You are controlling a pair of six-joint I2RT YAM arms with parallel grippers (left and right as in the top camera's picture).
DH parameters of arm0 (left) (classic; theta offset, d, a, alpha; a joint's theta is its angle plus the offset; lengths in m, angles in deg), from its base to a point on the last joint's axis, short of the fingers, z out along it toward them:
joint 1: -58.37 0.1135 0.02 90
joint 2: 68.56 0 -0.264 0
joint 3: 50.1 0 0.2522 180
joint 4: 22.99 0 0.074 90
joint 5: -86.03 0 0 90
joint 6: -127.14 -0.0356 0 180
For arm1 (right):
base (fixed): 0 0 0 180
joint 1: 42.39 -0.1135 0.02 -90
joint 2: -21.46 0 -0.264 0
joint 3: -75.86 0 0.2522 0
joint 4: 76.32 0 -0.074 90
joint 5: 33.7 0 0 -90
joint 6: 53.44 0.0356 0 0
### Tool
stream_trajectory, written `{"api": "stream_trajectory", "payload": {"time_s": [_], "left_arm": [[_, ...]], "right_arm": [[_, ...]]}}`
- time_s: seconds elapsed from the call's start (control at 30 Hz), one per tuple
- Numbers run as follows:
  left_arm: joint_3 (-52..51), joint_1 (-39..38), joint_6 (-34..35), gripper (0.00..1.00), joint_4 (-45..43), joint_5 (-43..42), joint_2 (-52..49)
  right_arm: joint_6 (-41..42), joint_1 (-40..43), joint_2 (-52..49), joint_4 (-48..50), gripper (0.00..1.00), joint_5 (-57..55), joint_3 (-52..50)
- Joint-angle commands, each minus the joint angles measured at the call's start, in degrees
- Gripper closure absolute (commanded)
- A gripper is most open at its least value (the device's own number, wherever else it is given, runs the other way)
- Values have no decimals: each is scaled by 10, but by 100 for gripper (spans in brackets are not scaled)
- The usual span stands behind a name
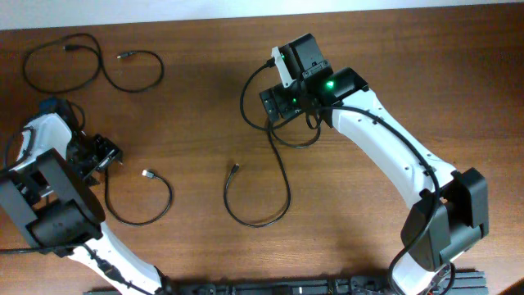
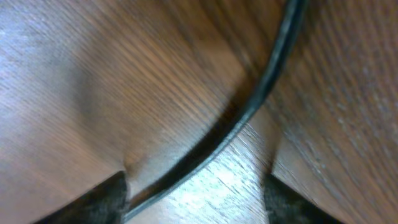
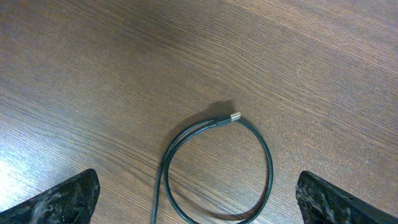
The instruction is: Untangle cables
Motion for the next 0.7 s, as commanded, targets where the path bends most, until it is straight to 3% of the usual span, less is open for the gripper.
{"api": "stream_trajectory", "payload": {"time_s": [0.0, 0.2, 0.33, 0.53, 0.67], "left_arm": [[-22, -1, -10, 44, -21, 5, 1], [-23, -1, -8, 99, -41, 5, 1], [-22, 1, 51, 100, -55, -14, 1], [-3, 55, 74, 100, -94, -285, 1], [26, 91, 174, 100, -77, -298, 1]], "right_arm": [[-1, -3, -5, 2, 2, 3, -3], [-1, -3, -5, 2, 2, 3, -3], [-1, -3, -5, -1, 2, 4, -3], [-1, -2, -5, -10, 2, 4, -3], [-1, -2, -5, -10, 2, 4, -3]]}}
